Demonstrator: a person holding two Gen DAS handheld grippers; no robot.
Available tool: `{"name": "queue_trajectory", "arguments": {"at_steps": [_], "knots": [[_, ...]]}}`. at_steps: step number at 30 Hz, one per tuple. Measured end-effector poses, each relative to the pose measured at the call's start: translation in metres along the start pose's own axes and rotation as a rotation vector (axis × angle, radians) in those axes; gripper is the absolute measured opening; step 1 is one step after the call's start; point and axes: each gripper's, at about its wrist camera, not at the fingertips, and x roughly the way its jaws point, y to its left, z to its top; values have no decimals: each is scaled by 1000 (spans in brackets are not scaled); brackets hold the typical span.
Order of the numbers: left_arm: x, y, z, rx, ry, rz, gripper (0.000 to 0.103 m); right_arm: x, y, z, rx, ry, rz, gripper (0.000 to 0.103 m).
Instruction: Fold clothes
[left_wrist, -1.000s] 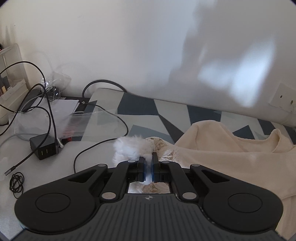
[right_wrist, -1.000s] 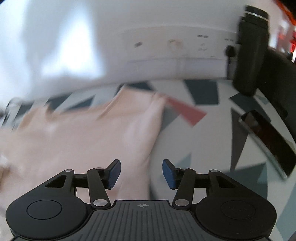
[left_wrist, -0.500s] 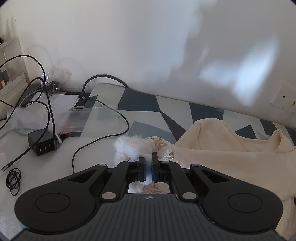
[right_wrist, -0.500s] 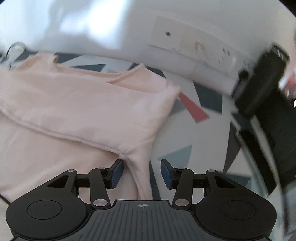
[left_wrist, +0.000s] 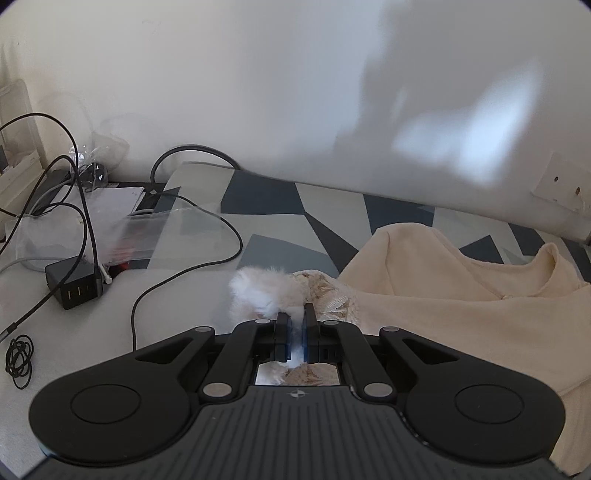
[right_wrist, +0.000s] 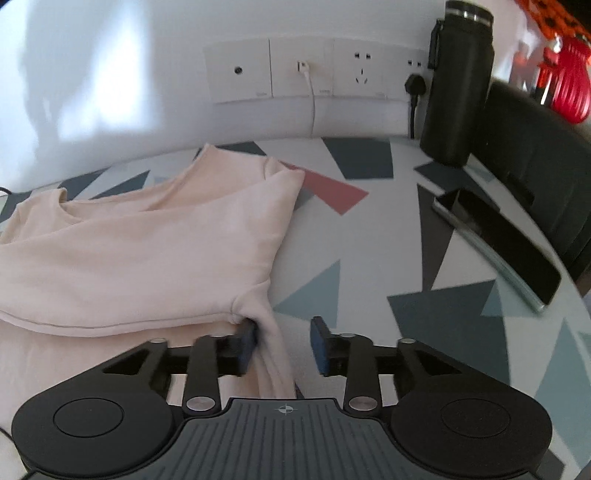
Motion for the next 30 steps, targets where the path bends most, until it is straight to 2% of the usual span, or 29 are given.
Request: {"name": "queue_trajectory", "arguments": {"at_steps": [2, 6, 12, 19, 25, 26, 27, 28, 30], "knots": [[-1, -4, 1, 25, 1, 3, 6, -8, -3, 3, 7, 0, 35, 45], [-8, -15, 4, 66, -7, -7, 6, -24, -9, 12, 29, -29, 79, 55], [-19, -55, 13, 137, -35, -57, 6, -29, -21, 28, 91, -79, 77, 56], [-1, -144, 0, 242, -50, -172, 6, -15, -37, 29, 130, -78, 54, 55], [37, -210, -29, 369, -42, -161, 9, -3, -48, 23, 156, -47, 40, 54], [40, -217, -34, 399, -41, -156, 14, -1, -49, 23, 158, -43, 41, 54], [42, -223, -39, 433, -43, -161, 32, -1, -49, 22, 157, -42, 41, 54], [38, -226, -42, 462, -49, -181, 54, -1, -49, 22, 156, -42, 41, 54], [23, -225, -44, 492, -63, -228, 75, -1, -47, 23, 157, -43, 49, 54]]}}
